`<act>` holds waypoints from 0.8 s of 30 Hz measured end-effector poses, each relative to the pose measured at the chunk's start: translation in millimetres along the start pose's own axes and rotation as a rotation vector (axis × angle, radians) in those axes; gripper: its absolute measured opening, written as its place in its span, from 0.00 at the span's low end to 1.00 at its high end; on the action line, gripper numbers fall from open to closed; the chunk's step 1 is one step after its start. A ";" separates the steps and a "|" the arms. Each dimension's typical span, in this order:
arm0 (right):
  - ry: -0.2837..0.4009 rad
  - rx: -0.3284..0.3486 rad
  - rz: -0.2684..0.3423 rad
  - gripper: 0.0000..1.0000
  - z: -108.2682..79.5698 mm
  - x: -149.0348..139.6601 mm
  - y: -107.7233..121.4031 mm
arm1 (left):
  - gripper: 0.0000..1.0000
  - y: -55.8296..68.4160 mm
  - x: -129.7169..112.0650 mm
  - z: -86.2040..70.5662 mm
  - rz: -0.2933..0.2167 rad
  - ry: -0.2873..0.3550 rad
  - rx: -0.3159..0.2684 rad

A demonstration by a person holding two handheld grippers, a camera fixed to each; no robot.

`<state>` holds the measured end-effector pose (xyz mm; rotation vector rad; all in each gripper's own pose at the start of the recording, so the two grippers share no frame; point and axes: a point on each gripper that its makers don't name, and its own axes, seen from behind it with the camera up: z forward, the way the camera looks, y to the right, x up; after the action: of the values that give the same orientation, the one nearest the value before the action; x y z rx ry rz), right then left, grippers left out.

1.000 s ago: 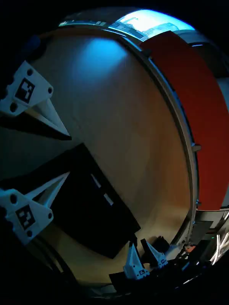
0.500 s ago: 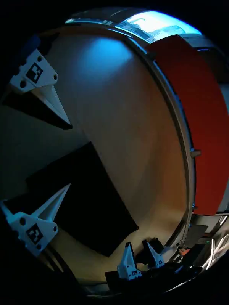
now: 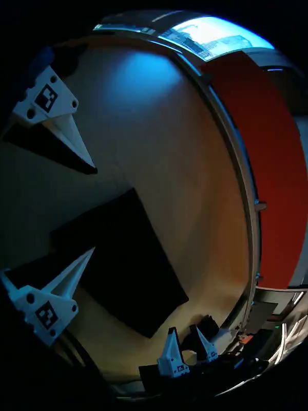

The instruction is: Fold towel

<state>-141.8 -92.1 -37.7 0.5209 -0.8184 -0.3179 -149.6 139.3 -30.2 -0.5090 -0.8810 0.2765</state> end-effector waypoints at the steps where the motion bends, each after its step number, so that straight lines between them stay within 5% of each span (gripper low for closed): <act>1: 0.002 0.000 0.003 0.81 -2.0 -0.5 -1.6 | 0.93 1.1 -1.6 -1.5 -0.003 0.000 0.001; 12: 0.017 -0.002 0.039 0.81 -24.4 -7.1 -21.1 | 0.93 15.5 -16.4 -18.8 -0.041 0.019 0.003; 24: 0.007 0.020 0.013 0.81 -30.1 -21.1 -31.5 | 0.94 14.1 -27.5 -33.0 -0.079 0.029 0.026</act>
<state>-134.8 -99.0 -85.1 0.5354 -0.8189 -0.2964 -140.6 129.2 -73.4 -0.4514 -0.8663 0.2077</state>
